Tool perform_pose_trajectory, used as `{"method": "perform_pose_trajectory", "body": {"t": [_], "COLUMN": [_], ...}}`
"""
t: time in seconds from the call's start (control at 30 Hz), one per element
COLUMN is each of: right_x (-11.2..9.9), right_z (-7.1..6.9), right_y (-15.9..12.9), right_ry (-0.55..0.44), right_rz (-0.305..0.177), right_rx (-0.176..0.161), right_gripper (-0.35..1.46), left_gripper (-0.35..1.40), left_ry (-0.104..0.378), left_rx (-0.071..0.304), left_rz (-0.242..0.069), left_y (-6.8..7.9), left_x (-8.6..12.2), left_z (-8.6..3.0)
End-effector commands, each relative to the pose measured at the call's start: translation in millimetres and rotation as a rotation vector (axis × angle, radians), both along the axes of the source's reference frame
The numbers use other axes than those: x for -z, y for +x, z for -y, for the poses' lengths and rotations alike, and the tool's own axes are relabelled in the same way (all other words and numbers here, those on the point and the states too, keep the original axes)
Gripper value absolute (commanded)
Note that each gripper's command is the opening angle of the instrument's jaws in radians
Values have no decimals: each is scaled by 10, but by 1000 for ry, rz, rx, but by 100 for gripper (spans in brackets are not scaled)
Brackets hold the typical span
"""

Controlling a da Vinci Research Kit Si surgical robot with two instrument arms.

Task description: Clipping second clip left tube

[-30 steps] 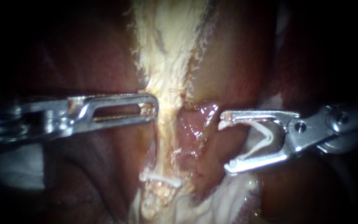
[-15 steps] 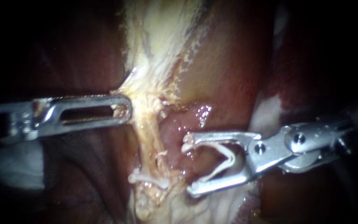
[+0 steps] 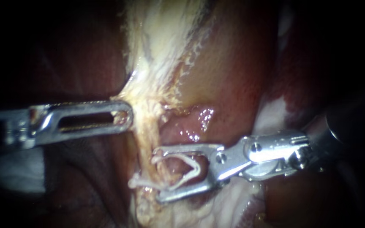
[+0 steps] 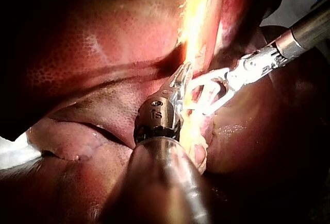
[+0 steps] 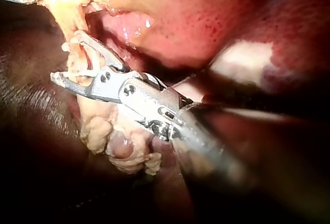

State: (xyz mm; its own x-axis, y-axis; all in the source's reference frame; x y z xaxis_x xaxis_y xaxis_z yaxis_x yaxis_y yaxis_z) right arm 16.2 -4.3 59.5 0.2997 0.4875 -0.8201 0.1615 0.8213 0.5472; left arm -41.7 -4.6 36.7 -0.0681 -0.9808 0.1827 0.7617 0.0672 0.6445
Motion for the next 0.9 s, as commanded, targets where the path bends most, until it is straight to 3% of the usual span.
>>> {"method": "perform_pose_trajectory", "body": {"t": [0.03, 0.47, 0.73, 0.9], "right_x": [-2, -11, -3, -2], "right_z": [0, 7, 17, 18], "right_y": [2, 31, 39, 48], "right_ry": [5, 20, 67, 71], "right_rz": [1, -3, -43, -49], "right_rx": [-2, 8, 65, 72], "right_gripper": [60, 60, 59, 59], "left_gripper": [-35, -35, -35, -35], "left_ry": [0, -4, -4, -4], "left_rx": [1, 0, -1, -1], "left_rz": [-1, 0, 0, 0], "left_y": [0, -3, -3, -3], "left_x": [1, 8, 7, 7], "left_z": [0, 4, 4, 4]}}
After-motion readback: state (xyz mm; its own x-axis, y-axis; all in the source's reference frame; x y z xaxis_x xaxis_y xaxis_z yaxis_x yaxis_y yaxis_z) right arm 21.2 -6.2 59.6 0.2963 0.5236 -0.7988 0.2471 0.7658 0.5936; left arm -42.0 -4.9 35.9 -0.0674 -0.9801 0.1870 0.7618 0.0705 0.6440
